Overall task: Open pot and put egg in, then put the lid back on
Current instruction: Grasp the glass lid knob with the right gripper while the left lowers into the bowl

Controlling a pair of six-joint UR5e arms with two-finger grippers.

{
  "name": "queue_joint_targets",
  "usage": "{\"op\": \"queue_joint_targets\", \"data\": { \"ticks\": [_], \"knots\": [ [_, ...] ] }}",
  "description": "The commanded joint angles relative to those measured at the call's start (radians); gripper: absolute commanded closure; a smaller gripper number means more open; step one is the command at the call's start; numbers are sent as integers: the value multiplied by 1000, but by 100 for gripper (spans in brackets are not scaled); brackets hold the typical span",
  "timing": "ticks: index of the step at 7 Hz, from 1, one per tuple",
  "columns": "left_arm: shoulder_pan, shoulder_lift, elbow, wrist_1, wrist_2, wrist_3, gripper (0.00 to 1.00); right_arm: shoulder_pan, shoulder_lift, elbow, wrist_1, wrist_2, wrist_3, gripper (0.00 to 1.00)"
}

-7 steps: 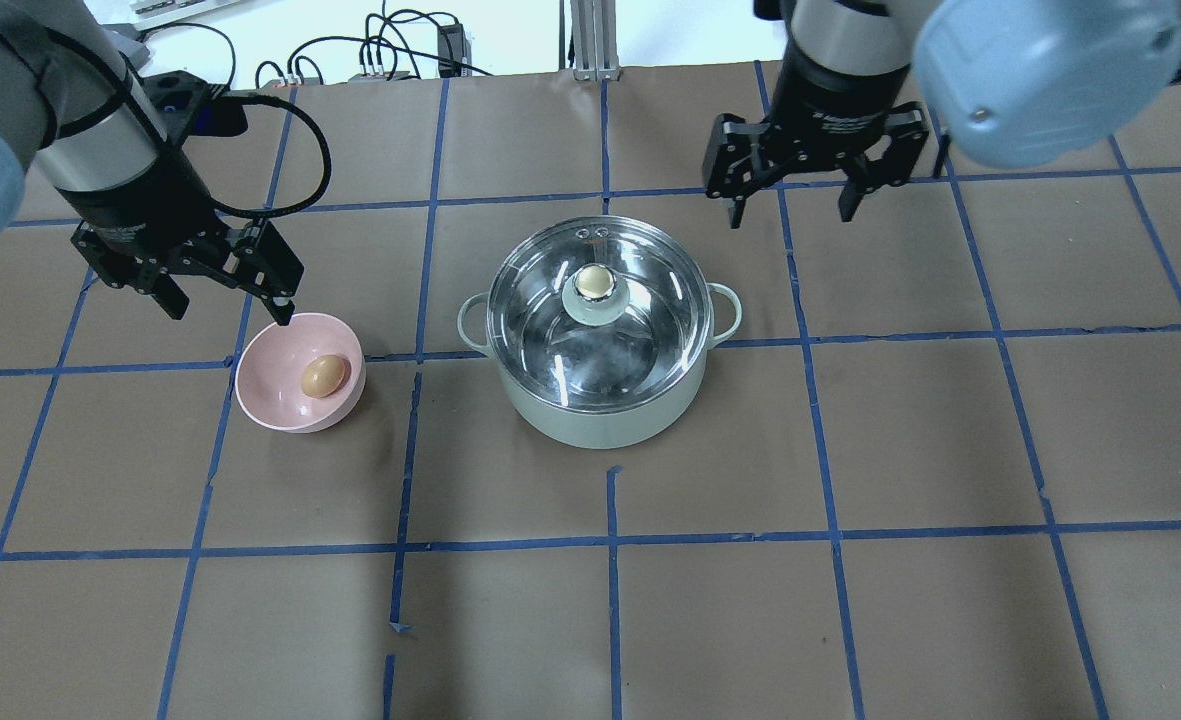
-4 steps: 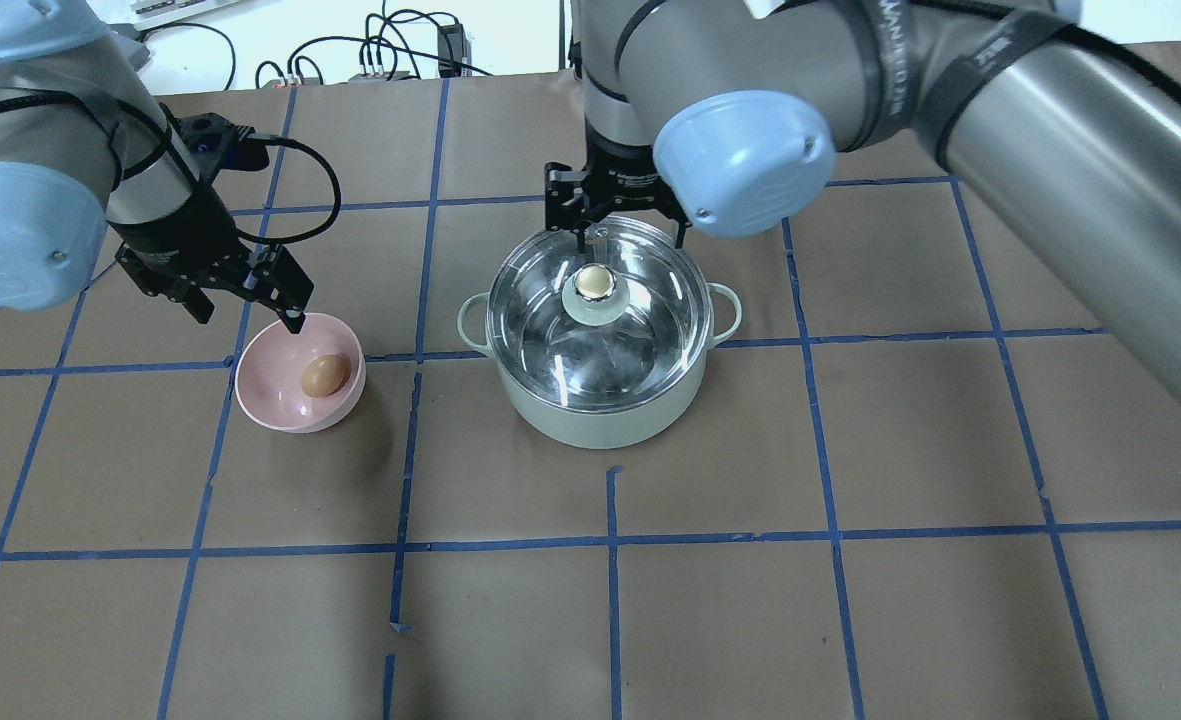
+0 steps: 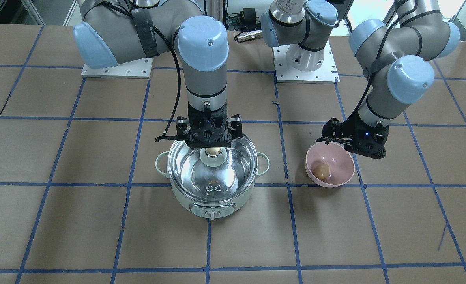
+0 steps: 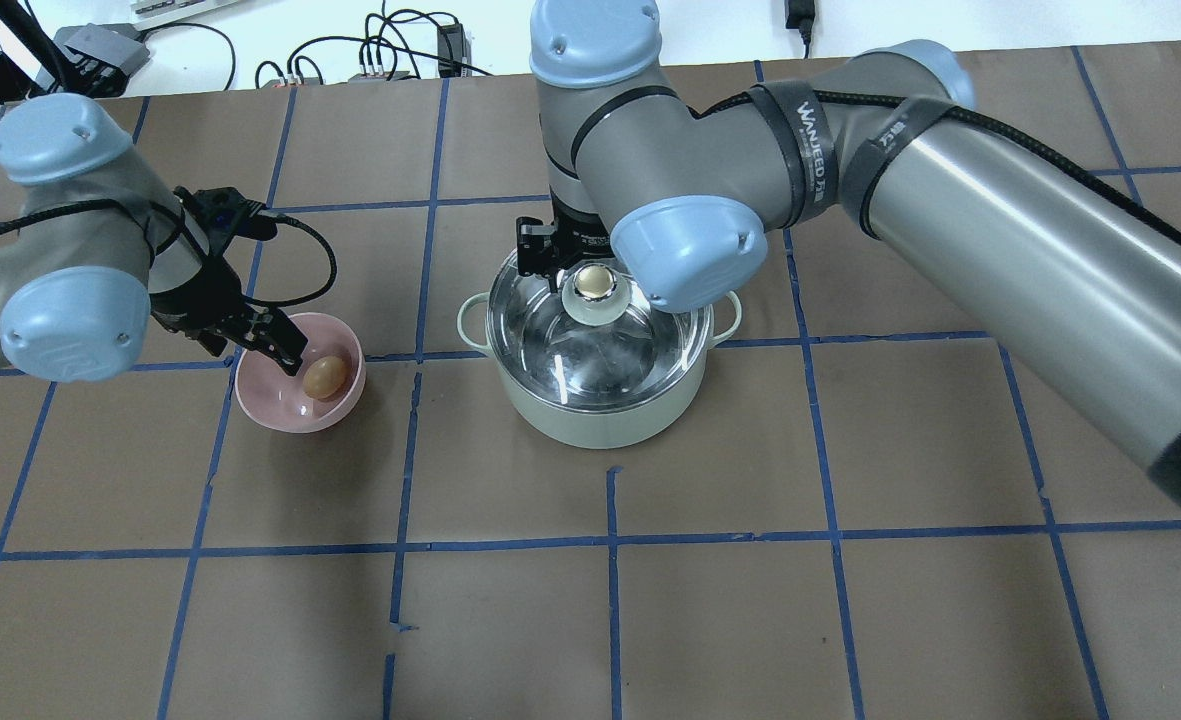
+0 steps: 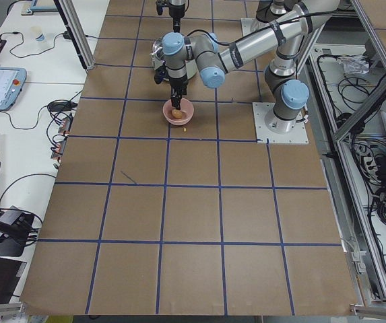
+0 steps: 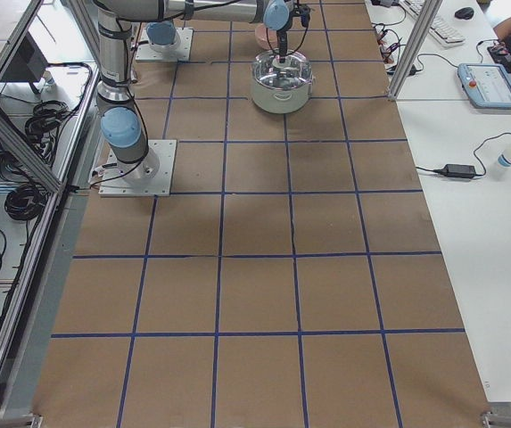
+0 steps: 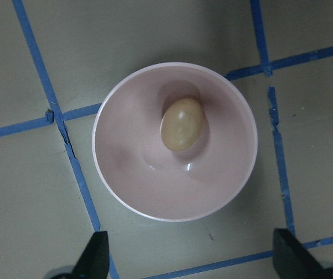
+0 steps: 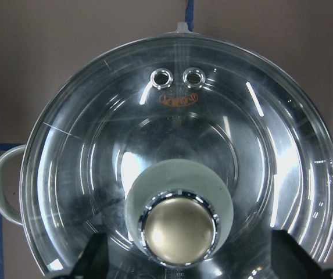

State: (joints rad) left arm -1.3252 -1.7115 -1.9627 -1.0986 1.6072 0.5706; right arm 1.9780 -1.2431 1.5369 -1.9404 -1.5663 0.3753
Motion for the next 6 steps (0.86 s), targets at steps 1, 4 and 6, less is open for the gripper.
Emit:
{"op": "queue_joint_targets", "data": {
  "ticks": [1,4,6],
  "knots": [
    [3,-31,-45,101,-3,64,2,2,8,9,-17,0,33,0],
    [3,-60,-56,169,-4,104,2,4,16,11,-22,-1,59,8],
    [3,-60,-83,181,-18,107,2,5,31,9,-38,-3,74,12]
  ]
}}
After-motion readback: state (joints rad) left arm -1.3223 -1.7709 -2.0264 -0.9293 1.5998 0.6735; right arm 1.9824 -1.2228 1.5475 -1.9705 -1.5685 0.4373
